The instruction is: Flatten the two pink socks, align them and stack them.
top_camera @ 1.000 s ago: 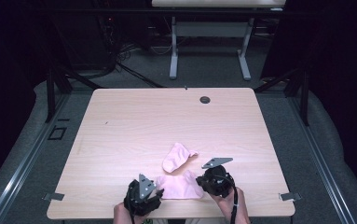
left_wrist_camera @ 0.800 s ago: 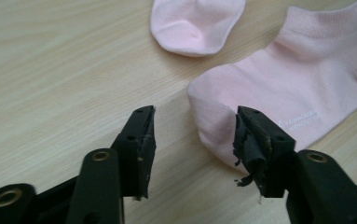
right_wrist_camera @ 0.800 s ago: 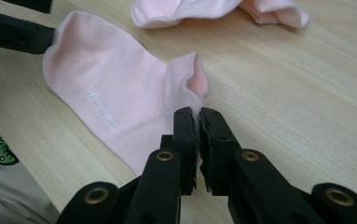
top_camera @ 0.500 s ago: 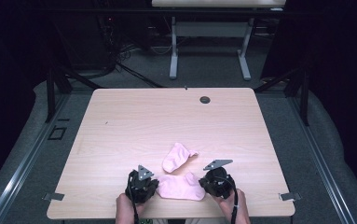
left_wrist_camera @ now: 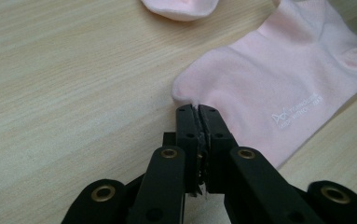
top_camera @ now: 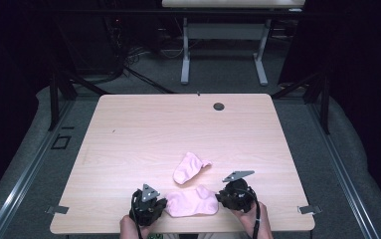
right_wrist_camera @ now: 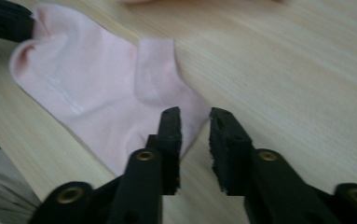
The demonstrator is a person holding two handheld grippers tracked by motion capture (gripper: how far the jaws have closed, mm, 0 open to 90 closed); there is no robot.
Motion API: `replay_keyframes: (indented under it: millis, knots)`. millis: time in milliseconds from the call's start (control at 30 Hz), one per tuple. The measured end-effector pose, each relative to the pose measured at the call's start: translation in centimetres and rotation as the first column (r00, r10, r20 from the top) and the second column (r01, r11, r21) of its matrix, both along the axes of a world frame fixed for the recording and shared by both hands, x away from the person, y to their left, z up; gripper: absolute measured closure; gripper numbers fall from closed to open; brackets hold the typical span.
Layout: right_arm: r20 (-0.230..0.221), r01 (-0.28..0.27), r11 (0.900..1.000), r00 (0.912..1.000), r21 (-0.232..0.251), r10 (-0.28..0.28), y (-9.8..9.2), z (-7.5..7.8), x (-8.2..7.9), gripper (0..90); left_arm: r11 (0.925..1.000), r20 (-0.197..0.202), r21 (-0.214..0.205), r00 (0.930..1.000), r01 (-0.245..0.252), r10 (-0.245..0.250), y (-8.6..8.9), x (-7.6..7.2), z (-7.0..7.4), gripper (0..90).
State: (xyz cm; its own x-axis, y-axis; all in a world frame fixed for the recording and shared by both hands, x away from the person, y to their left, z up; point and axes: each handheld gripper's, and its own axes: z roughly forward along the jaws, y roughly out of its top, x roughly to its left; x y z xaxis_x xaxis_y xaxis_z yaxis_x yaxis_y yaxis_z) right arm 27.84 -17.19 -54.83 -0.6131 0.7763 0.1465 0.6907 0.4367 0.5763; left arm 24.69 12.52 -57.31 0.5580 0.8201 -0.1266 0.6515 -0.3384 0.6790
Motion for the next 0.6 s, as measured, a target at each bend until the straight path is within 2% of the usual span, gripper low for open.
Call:
replay_keyframes:
  millis: [33,67,100,167,233,300,367,467,600]
  knots:
    - [0.007,-0.014,0.9998,0.9999,0.013,0.014,0.2,0.2,0.2,68.2,1.0000,0.000,0.000,1.0000,0.000,0.000,0.0,0.1,0.0,87.6]
    - [0.021,-0.044,0.9990,0.9988,0.006,0.044,0.6,0.4,0.5,64.5,1.0000,0.000,-0.001,1.0000,0.004,-0.004,0.1,0.1,0.0,87.5]
    - [0.024,-0.052,0.9987,0.9984,0.002,0.052,1.0,0.4,0.7,60.5,1.0000,-0.002,-0.007,1.0000,0.003,-0.003,0.0,0.2,-0.1,87.5]
    - [0.003,-0.087,0.9960,0.9962,-0.021,0.087,2.0,0.1,1.7,60.5,1.0000,-0.004,-0.007,1.0000,0.005,-0.005,0.0,0.2,-0.1,87.6]
    - [0.000,-0.100,0.9942,0.9950,-0.040,0.100,2.6,-0.5,2.2,66.6,0.9999,-0.006,-0.012,1.0000,0.005,-0.005,0.0,0.2,-0.1,87.6]
    - [-0.017,-0.106,0.9919,0.9943,-0.070,0.105,3.0,-1.0,2.4,77.6,0.9999,-0.004,-0.010,0.9999,0.014,-0.014,0.1,0.1,-0.1,87.8]
    - [-0.005,-0.100,0.9925,0.9950,-0.071,0.099,2.9,-1.1,2.3,84.3,0.9998,-0.003,-0.013,0.9999,0.014,-0.014,0.2,-0.1,-0.2,87.9]
    - [-0.007,-0.085,0.9935,0.9964,-0.076,0.085,2.6,-1.1,2.1,87.0,0.9996,-0.002,-0.017,0.9998,0.022,-0.022,0.3,-0.2,-0.2,88.0]
    - [-0.010,-0.039,0.9950,0.9992,-0.092,0.038,1.9,-1.0,1.5,87.3,0.9988,-0.011,-0.047,0.9998,0.015,-0.016,0.6,-0.7,-0.4,88.1]
